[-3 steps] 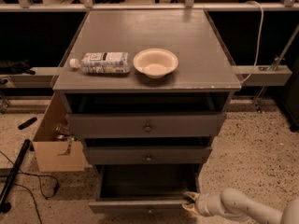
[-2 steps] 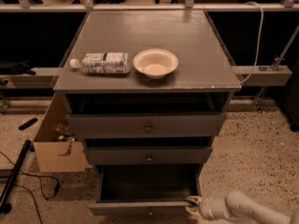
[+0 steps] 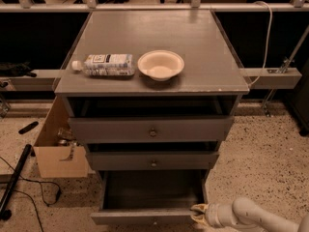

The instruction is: Open bottom drawer

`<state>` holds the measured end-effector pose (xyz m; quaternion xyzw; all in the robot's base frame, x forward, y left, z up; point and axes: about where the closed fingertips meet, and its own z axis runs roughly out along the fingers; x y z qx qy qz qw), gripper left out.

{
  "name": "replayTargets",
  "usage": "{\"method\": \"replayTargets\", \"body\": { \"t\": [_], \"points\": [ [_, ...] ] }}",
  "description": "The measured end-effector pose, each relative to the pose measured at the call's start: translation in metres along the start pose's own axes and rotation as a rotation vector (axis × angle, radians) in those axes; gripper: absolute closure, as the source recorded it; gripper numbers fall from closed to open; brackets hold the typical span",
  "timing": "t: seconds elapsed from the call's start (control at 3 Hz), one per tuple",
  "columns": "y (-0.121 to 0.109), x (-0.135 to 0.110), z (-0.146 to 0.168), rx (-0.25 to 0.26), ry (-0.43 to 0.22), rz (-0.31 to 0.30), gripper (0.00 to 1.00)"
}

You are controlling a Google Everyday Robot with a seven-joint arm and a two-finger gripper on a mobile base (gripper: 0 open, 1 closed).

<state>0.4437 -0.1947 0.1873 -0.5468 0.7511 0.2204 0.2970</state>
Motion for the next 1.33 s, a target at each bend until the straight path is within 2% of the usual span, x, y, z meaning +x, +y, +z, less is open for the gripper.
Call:
{"method": "replayTargets", "body": {
  "t": [0.67,1.0,1.33],
  "points": [
    [0.0,0.0,0.0,0.0,0.0,0.0,0.04],
    [0.0001,0.0,0.0001,0.0,0.0,0.0,0.0],
    [0.0001,0.0,0.0001,0.0,0.0,0.0,0.0]
  ]
}}
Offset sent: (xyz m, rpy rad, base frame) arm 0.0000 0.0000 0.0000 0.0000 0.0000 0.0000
